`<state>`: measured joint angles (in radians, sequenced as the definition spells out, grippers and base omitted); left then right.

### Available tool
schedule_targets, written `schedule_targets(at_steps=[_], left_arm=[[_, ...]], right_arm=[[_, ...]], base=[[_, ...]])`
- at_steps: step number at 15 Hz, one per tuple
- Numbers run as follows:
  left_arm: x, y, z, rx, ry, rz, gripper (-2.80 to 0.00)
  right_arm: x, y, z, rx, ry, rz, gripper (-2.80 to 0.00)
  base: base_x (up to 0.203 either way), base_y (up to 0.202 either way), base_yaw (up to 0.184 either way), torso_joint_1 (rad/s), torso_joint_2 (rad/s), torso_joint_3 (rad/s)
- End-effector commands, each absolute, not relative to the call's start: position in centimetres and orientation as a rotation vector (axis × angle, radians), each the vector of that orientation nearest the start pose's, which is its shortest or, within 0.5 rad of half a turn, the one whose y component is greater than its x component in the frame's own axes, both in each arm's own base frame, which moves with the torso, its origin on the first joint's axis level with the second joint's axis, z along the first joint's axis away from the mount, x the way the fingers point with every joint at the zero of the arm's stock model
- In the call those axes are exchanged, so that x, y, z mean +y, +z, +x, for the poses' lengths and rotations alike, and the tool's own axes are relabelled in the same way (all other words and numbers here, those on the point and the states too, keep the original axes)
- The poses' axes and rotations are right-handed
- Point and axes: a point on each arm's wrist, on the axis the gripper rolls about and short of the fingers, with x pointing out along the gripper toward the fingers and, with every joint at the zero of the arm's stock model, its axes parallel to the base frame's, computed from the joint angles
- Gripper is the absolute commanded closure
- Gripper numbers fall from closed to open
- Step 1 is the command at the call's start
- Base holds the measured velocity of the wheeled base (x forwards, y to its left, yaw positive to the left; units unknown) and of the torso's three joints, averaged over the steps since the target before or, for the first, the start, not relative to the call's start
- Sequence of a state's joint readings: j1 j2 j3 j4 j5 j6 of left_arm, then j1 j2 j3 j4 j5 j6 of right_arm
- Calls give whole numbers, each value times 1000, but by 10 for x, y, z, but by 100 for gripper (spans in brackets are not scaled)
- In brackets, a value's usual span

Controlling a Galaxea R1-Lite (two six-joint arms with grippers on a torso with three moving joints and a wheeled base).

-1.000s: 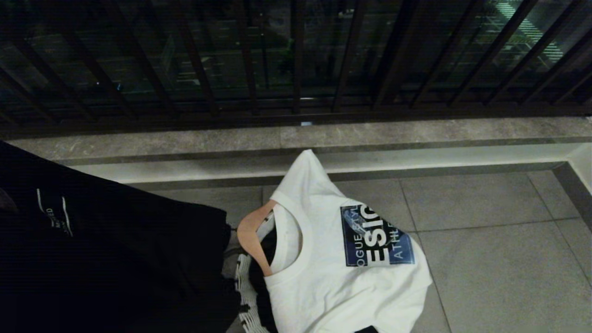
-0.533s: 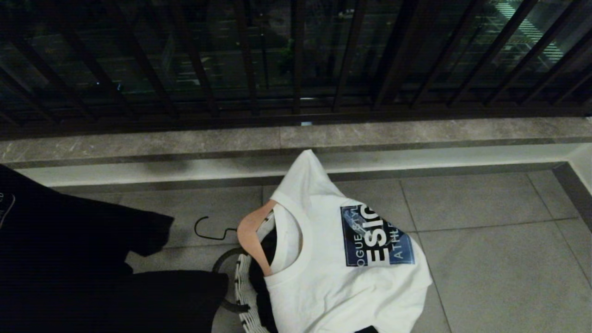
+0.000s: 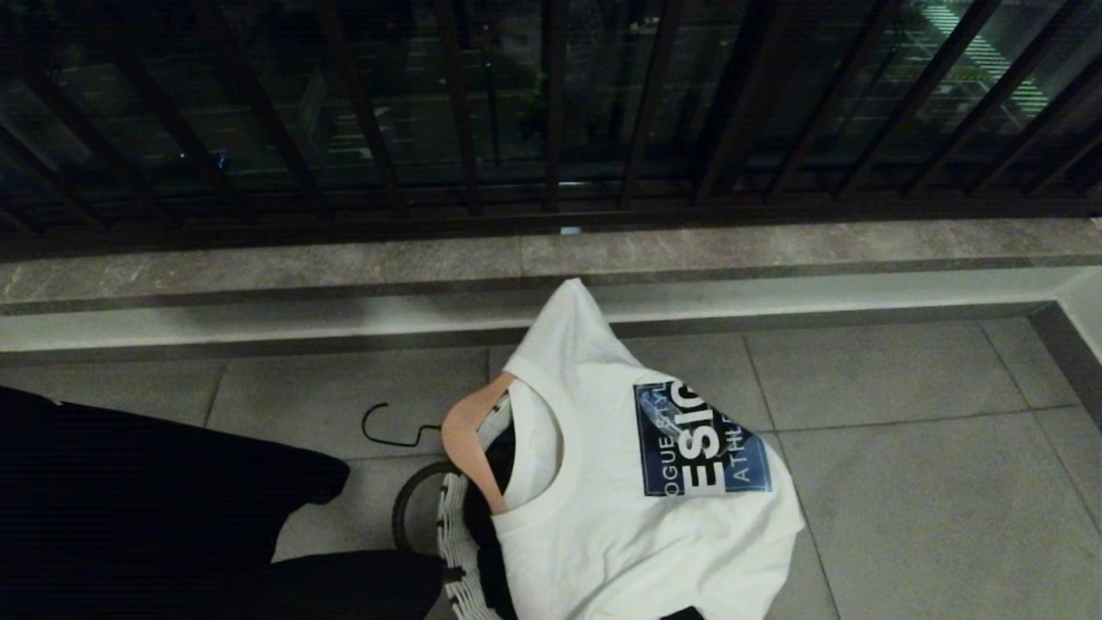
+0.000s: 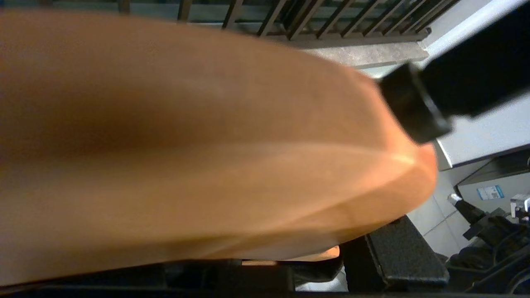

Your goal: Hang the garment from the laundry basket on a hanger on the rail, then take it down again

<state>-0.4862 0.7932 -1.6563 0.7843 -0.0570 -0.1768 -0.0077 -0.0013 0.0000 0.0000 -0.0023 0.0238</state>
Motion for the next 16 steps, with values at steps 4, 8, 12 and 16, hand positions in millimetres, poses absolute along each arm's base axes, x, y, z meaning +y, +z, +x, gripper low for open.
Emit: schedule_targets(at_steps=[4, 8, 12, 16], left_arm=[[23, 401, -46, -16, -543, -197, 0], [22, 402, -43, -8, -539, -192, 0], [19, 401, -39, 11, -536, -185, 0], [19, 401, -39, 6, -533, -173, 0]], right_arm=[[0, 75, -23, -2, -11, 23, 0], [0, 75, -23, -2, -9, 23, 0], [0, 75, -23, -2, -11, 25, 0], [0, 75, -23, -2, -9, 23, 0]], base=[[0, 0, 0, 0, 0, 0], [0, 0, 0, 0, 0, 0], [0, 0, 0, 0, 0, 0], [0, 0, 0, 0, 0, 0]])
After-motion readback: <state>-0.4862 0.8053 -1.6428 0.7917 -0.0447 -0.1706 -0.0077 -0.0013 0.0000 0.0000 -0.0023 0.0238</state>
